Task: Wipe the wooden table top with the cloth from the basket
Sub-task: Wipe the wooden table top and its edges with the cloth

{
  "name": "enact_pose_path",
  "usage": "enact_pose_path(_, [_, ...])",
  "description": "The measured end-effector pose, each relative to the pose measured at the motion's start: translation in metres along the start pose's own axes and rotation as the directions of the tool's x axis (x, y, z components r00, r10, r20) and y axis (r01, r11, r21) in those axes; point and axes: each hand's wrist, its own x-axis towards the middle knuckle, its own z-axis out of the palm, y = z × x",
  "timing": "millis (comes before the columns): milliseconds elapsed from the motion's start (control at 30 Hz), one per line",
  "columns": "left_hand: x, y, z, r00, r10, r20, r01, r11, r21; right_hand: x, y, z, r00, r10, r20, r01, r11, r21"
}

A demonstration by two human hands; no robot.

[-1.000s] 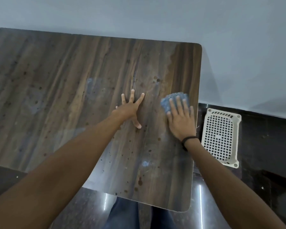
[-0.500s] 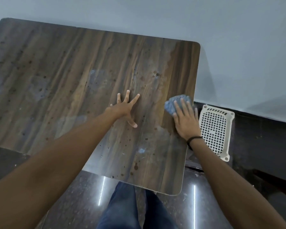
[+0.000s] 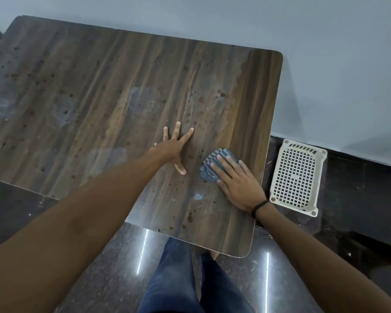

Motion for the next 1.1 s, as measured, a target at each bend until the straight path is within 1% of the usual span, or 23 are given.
enact_pose_path(33, [0.0, 0.0, 0.0, 1.0, -0.005, 0.0, 0.005, 1.0, -0.002, 0.002, 0.014, -0.002, 1.0, 0.017, -0.008, -0.017, 1.0, -0.02])
enact_pose_path(67, [0.002, 0.0, -0.001, 1.0, -0.01, 0.003, 0.01, 1.0, -0.006, 0.009, 0.026, -0.005, 0.987, 0.156, -0.04, -0.156, 0.988, 0.005])
enact_pose_path(133, [0.004, 0.0, -0.001, 1.0, -0.016, 0.015, 0.016, 1.0, -0.01, 0.027, 0.028, -0.01, 0.816, 0.576, -0.052, -0.565, 0.813, 0.144])
enact_pose_path(167, [0.004, -0.001, -0.001, 1.0, -0.019, 0.018, 0.02, 1.0, -0.007, 0.032, 0.015, -0.008, 0.759, 0.649, -0.045, -0.636, 0.755, 0.158])
enact_pose_path(200, [0.003, 0.0, -0.001, 1.0, -0.022, 0.02, 0.022, 1.0, -0.002, 0.032, -0.001, -0.004, 0.799, 0.599, -0.05, -0.59, 0.797, 0.128])
enact_pose_path(267, [0.0, 0.002, -0.003, 1.0, -0.016, 0.022, 0.016, 1.0, 0.005, 0.01, -0.017, 0.002, 0.958, 0.285, -0.038, -0.283, 0.958, 0.05])
enact_pose_path(300, [-0.002, 0.003, -0.002, 1.0, -0.01, 0.023, 0.01, 1.0, 0.007, -0.001, -0.007, 0.001, 0.987, 0.161, -0.026, -0.161, 0.987, 0.03])
enact_pose_path(333, [-0.004, 0.004, 0.0, 1.0, -0.003, 0.027, 0.003, 1.0, 0.008, -0.005, 0.006, -0.002, 0.991, 0.129, -0.023, -0.129, 0.992, 0.014])
enact_pose_path(367, [-0.007, 0.004, 0.003, 1.0, 0.003, 0.031, -0.003, 1.0, 0.002, -0.002, 0.018, -0.005, 0.98, 0.196, -0.041, -0.195, 0.981, 0.024])
enact_pose_path(467, [-0.013, 0.004, 0.018, 0.999, 0.02, 0.028, -0.019, 0.999, -0.026, 0.014, 0.006, -0.011, 0.825, 0.565, -0.029, -0.557, 0.819, 0.136])
enact_pose_path(500, [-0.014, 0.005, 0.024, 0.999, 0.025, 0.022, -0.024, 0.999, -0.036, 0.012, -0.012, -0.007, 0.843, 0.536, -0.036, -0.53, 0.841, 0.109])
enact_pose_path(567, [-0.015, 0.006, 0.03, 1.0, 0.028, 0.012, -0.028, 0.998, -0.051, -0.013, -0.033, 0.003, 0.969, 0.243, -0.04, -0.241, 0.969, 0.047])
enact_pose_path(633, [-0.016, 0.005, 0.03, 1.0, 0.024, 0.006, -0.023, 0.998, -0.064, -0.027, -0.01, 0.001, 0.998, 0.048, -0.027, -0.048, 0.999, 0.01])
enact_pose_path(667, [-0.016, 0.004, 0.029, 1.0, 0.022, 0.004, -0.021, 0.997, -0.074, -0.02, 0.001, -0.002, 0.994, 0.096, -0.045, -0.096, 0.995, -0.002])
enact_pose_path(700, [-0.016, 0.004, 0.028, 1.0, 0.019, 0.004, -0.018, 0.997, -0.081, -0.01, 0.008, -0.005, 0.967, 0.245, -0.072, -0.243, 0.969, 0.031])
enact_pose_path(767, [-0.016, 0.006, 0.026, 1.0, 0.014, 0.008, -0.013, 0.996, -0.086, 0.01, -0.004, -0.01, 0.837, 0.544, -0.053, -0.532, 0.833, 0.15])
enact_pose_path(800, [-0.016, 0.006, 0.026, 1.0, 0.014, 0.008, -0.013, 0.996, -0.087, 0.011, -0.018, -0.007, 0.839, 0.543, -0.039, -0.533, 0.834, 0.141])
enact_pose_path(867, [-0.016, 0.006, 0.027, 1.0, 0.019, 0.009, -0.019, 0.996, -0.092, -0.012, -0.038, 0.006, 0.973, 0.231, -0.028, -0.229, 0.972, 0.058])
enact_pose_path(933, [-0.016, 0.004, 0.028, 1.0, 0.028, -0.01, -0.029, 0.995, -0.092, -0.04, -0.017, 0.005, 0.999, -0.051, 0.009, 0.051, 0.999, 0.011])
enact_pose_path(967, [-0.016, 0.004, 0.029, 0.999, 0.032, -0.026, -0.034, 0.995, -0.09, -0.042, -0.005, 0.003, 0.999, -0.038, 0.0, 0.038, 0.999, -0.007])
enact_pose_path(1000, [-0.017, 0.003, 0.03, 0.999, 0.036, -0.04, -0.039, 0.995, -0.092, -0.039, 0.002, 0.001, 0.996, 0.09, -0.026, -0.09, 0.996, 0.009])
enact_pose_path(1067, [-0.018, 0.002, 0.031, 0.998, 0.042, -0.055, -0.048, 0.994, -0.098, -0.025, -0.007, -0.005, 0.867, 0.497, -0.031, -0.489, 0.862, 0.134])
enact_pose_path(1100, [-0.02, 0.002, 0.033, 0.997, 0.043, -0.058, -0.049, 0.994, -0.102, -0.021, -0.024, -0.004, 0.824, 0.566, -0.024, -0.558, 0.818, 0.137])
